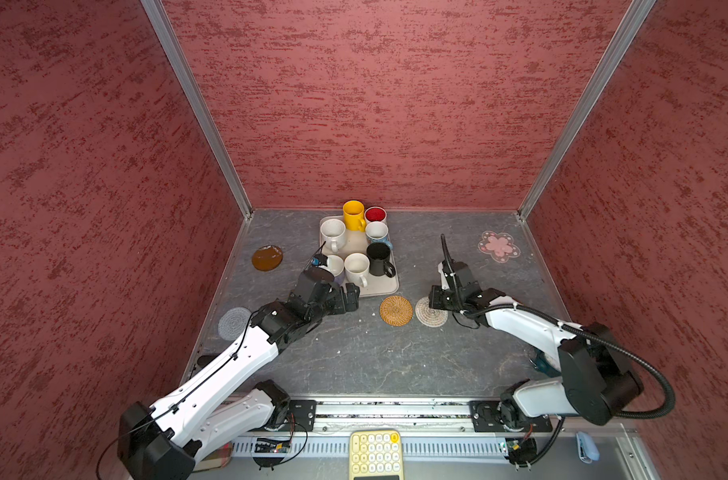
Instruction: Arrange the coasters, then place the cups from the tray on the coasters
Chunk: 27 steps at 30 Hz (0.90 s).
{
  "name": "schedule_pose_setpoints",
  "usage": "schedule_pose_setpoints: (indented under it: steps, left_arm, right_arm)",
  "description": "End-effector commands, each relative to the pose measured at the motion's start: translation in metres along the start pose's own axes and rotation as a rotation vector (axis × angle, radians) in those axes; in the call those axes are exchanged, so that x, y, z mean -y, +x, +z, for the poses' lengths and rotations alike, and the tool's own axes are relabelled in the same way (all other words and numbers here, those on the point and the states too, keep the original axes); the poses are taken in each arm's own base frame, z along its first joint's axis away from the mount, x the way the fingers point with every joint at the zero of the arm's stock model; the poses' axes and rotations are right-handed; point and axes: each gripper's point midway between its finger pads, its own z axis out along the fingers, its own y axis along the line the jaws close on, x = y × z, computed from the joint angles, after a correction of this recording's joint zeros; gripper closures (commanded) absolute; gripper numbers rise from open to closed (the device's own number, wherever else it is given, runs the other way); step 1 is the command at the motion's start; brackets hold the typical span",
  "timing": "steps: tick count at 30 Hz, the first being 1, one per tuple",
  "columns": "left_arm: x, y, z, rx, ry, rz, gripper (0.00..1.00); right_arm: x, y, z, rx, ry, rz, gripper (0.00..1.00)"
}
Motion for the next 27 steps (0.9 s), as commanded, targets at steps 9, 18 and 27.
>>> schedule_pose_setpoints:
  steps: [9,18,27]
  left_arm:
    - [0.017,-0.001,0.014,-0.043,-0.002,0.075,0.0]
    - [0.042,0.003,0.033,-0.078,-0.004,0.149,0.0]
    - [0.053,0.005,0.052,-0.091,0.015,0.159,0.0]
  right_arm:
    - [0.035,-0.029,-0.035,0.124,0.101,0.06,0.88]
    - [0.086,-0.051,-0.057,0.245,0.097,0.236,0.73]
    - [0.139,-0.069,-0.07,0.313,0.155,0.388,0.62]
